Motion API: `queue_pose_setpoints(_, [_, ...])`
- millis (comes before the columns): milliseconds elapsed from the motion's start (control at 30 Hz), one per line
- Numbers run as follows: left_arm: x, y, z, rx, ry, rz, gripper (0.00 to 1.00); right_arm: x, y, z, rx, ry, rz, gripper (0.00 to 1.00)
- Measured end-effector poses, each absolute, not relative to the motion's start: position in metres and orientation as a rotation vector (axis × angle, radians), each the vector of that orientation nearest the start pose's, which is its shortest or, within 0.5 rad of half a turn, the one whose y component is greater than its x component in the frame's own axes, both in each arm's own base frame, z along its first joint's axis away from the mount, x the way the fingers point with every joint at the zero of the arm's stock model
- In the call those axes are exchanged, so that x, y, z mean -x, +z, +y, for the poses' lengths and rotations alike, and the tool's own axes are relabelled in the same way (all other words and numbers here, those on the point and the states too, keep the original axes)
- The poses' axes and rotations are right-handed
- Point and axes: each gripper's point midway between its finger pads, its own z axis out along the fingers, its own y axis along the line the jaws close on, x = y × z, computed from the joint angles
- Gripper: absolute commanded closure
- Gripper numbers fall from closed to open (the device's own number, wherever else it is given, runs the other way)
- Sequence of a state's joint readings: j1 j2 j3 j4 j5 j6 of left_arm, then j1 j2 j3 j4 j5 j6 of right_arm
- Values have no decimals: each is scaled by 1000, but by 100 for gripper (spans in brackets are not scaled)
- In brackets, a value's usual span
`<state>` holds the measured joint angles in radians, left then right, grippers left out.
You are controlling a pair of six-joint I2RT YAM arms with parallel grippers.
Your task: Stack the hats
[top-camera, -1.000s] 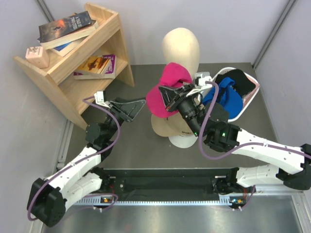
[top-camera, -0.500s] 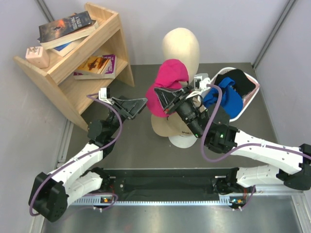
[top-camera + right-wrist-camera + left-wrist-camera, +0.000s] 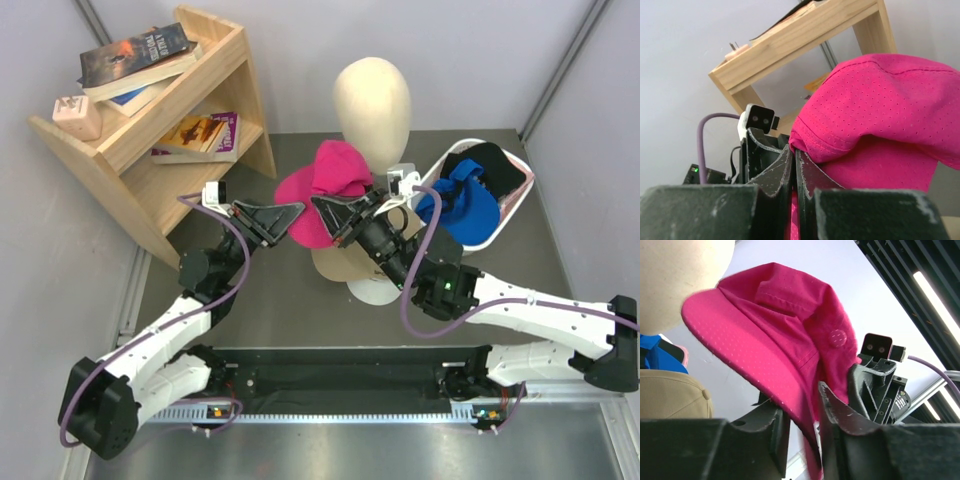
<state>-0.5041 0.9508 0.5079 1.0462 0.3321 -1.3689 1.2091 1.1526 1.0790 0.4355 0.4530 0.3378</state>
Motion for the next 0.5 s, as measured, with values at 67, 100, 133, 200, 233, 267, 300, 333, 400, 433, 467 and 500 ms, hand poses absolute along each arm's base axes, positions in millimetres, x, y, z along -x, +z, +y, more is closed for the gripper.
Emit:
queue_pose_setpoints(67, [-220,398,-229,153,-1841,1174,79,-201,438,350,155,1054,1321,100])
queue_pose_setpoints(100, [-220,397,-229,157,-1837,1175,83,-201,436,350,157,1053,1326,100])
queue_pose_setpoints(133, [-220,395,-228,162,-1833,1177,87,-201,432,350,159,1050,1333,100])
queue_pose_setpoints(200, [-222,391,-227,176,-1822,1186,96,-201,428,350,162,1048,1338,100])
queue_pose_setpoints(233, [-223,388,-226,185,-1816,1191,97,-201,427,349,164,1044,1343,100])
queue_pose_setpoints(267, [-223,386,-226,191,-1810,1194,100,-202,425,349,163,1039,1347,100])
queue_pose_setpoints(300, [-224,384,-225,196,-1803,1197,100,-202,423,349,164,1033,1352,100])
queue_pose_setpoints(333, [-224,382,-225,197,-1791,1202,100,-203,422,349,162,1028,1355,100])
queue_pose_setpoints(400, [-225,377,-224,205,-1772,1220,100,-204,417,347,158,1013,1366,100])
queue_pose_setpoints(433, [-227,374,-224,205,-1756,1233,100,-206,414,346,152,1002,1372,100])
queue_pose_setpoints(467, [-227,373,-224,204,-1748,1240,100,-207,411,345,148,989,1379,100])
queue_pose_setpoints(500, [-228,370,-225,202,-1736,1252,100,-208,407,343,145,975,1386,100])
